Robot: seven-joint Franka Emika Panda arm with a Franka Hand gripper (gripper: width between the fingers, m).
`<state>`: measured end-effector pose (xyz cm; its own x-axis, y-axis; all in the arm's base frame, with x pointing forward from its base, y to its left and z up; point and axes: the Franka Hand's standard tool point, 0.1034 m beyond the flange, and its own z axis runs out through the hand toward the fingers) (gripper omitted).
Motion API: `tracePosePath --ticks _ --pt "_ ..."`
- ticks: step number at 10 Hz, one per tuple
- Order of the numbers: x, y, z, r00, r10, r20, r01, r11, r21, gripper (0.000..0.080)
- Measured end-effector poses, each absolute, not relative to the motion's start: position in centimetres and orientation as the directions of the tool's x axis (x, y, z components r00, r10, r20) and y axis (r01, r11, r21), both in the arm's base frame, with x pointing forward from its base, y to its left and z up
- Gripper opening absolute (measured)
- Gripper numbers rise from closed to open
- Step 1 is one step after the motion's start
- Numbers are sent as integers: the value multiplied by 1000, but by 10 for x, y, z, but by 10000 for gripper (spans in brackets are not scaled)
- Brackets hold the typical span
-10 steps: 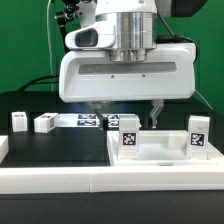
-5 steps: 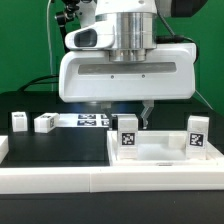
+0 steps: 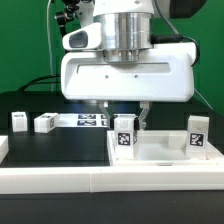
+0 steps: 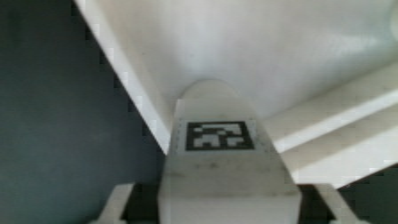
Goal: Assemble square table
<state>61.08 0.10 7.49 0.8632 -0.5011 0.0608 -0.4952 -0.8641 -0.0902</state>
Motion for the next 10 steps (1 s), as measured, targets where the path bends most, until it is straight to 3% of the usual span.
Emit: tracePosePath --ticks 4,10 --pt "609 4 75 598 -801 31 -792 -596 -128 290" --pt "609 8 75 152 -988 -38 -981 -146 -124 290"
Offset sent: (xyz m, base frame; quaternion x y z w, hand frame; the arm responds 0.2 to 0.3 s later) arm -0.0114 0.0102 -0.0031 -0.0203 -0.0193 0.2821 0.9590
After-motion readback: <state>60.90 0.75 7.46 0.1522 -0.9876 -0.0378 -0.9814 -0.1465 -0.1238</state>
